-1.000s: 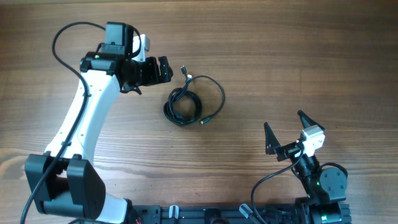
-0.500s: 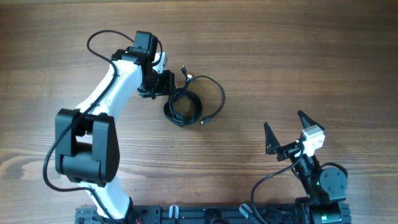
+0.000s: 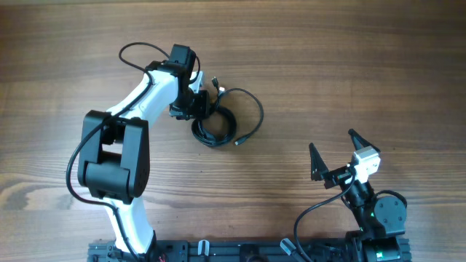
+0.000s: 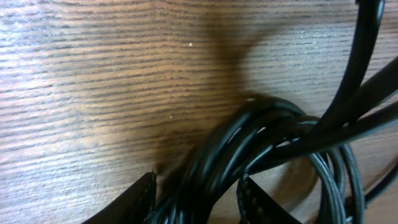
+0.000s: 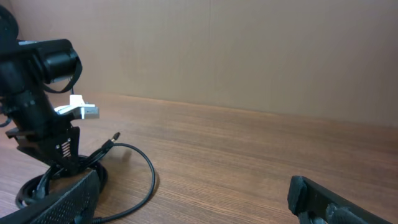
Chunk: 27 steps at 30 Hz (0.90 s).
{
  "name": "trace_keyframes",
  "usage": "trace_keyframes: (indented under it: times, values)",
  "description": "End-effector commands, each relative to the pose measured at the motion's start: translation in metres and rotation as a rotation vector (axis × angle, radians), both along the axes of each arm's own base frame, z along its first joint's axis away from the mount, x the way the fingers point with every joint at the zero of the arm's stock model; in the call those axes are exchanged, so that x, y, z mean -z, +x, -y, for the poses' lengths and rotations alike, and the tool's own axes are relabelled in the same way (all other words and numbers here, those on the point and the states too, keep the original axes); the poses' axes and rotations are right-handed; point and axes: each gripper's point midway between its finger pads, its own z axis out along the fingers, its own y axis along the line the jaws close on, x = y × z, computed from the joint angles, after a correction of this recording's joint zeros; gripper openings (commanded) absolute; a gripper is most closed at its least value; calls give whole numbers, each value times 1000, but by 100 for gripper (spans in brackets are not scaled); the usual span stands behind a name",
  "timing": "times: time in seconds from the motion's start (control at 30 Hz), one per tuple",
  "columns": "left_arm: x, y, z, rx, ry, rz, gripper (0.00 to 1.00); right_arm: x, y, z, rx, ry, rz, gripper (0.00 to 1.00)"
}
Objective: Untangle cables
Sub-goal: 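Lower the left gripper and grasp the black cable coil, then move the right gripper to the coil and grasp a cable strand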
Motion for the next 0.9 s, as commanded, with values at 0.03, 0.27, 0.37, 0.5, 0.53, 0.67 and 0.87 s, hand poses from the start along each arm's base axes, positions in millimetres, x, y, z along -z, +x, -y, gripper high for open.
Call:
trace_keyframes:
  times: [0.03, 0.27, 0.37, 0.5, 0.53, 0.67, 0.87]
  values:
    - [18, -9, -3, -14, 12, -29, 39, -1, 0, 2, 9, -12, 12, 99]
    - [15, -13, 8, -8, -54, -50, 6, -1, 2, 6, 40, -59, 27, 100]
    - [5, -12, 20, -55, -159, -78, 4, -1, 2, 7, 44, -104, 41, 100]
    - [-53, 10, 40, -116, -399, -34, 4, -2, 0, 1, 9, -37, 23, 100]
    - [-61, 14, 39, -153, -412, -31, 4, -3, 0, 1, 4, 22, 5, 100]
    - [-95, 23, 30, -279, -456, -4, 4, -6, -9, -19, -122, 147, -41, 100]
    - [-118, 30, 18, -333, -462, 58, 4, -51, -29, -57, -394, 353, -149, 100]
